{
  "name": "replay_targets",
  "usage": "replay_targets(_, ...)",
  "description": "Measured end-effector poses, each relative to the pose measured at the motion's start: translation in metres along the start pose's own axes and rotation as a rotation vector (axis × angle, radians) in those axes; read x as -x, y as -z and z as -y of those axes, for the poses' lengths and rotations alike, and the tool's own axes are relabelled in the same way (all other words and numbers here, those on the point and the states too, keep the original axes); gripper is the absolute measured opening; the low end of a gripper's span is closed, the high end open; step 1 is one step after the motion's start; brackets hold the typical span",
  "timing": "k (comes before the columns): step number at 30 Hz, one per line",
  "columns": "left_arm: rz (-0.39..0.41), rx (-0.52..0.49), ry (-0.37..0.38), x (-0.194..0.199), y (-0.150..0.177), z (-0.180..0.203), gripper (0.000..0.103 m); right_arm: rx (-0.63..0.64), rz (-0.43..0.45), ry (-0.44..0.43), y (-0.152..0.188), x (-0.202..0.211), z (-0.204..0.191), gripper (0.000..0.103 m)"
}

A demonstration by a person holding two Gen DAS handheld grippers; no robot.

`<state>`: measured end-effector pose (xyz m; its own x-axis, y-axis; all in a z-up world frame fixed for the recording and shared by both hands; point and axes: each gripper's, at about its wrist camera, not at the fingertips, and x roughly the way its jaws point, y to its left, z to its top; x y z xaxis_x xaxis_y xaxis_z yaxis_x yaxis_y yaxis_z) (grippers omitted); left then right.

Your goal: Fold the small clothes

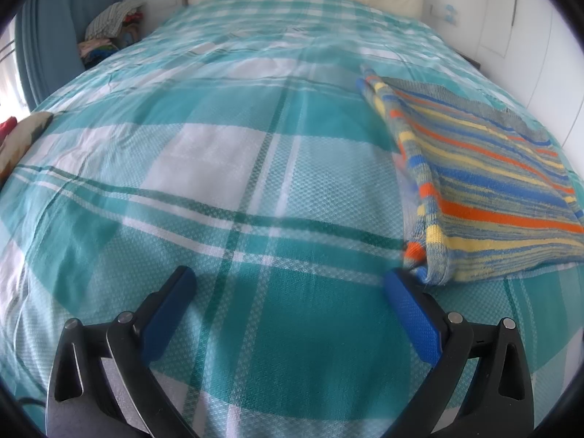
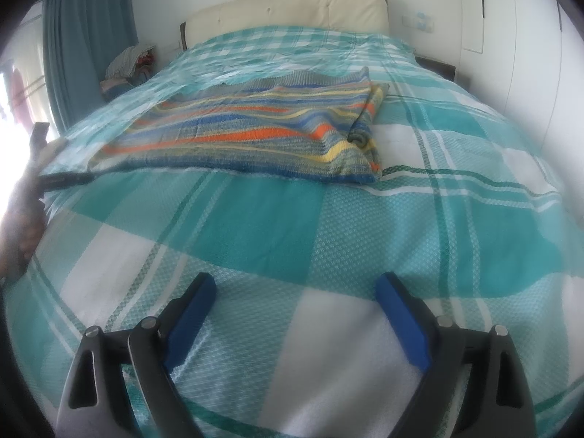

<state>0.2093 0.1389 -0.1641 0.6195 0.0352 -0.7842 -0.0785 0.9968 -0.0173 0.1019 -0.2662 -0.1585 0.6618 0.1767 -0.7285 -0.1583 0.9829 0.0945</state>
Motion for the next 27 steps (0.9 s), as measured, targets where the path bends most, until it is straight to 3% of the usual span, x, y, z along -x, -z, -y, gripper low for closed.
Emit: replay_targets(27,-0.003,-0.012,-0.015,-0.0014,-0.0007,0.0024,0.103,0.007,-0.018,0.038,-0.0013,-0.0033,-0.0007,0.095)
